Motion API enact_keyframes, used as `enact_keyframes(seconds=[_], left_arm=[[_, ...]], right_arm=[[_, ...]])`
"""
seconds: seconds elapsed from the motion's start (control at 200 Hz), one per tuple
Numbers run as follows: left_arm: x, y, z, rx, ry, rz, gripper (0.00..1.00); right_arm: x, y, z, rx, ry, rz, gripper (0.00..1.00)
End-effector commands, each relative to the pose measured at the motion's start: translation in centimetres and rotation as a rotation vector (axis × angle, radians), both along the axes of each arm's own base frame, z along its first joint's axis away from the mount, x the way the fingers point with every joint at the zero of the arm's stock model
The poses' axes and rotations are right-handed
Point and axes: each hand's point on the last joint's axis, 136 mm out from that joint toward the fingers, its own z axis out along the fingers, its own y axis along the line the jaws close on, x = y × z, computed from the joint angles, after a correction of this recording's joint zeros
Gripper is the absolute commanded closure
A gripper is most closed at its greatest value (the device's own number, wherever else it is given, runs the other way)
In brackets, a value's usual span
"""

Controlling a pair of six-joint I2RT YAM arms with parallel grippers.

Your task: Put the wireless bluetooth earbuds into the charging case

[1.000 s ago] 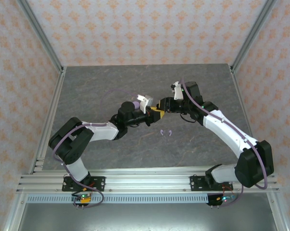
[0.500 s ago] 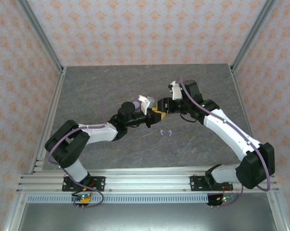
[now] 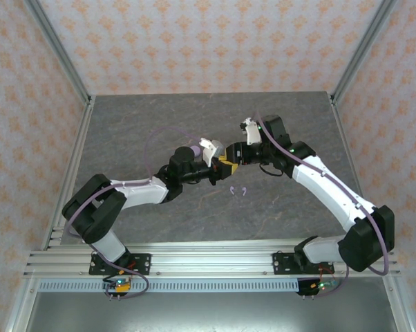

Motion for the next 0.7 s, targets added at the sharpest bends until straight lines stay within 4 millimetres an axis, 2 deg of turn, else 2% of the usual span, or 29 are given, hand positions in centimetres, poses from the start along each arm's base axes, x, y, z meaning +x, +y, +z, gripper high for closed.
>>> enact_keyframes(seconds=[0.0, 0.35, 0.556, 0.696], left_arm=[[-0.2, 0.0, 2.3, -0.019, -0.078, 0.001, 0.81], [-0.3, 0.0, 2.3, -0.013, -0.079, -0.002, 0.81], [-0.3, 0.0, 1.8, 0.006, -0.073, 0.000, 0.81], [-0.4, 0.2, 1.7, 0.012, -0.076, 0.003, 0.81]], right_arm=[[-0.1, -0.3, 1.0, -0.033, -0.032, -0.010, 0.55], [0.0, -0.7, 1.5, -0.056, -0.042, -0.021, 0.52], [-0.2, -1.0, 2.5, -0.047, -0.064, -0.029, 0.53], [0.2, -2.1, 2.6, -0.080, -0.083, -0.087, 0.55]])
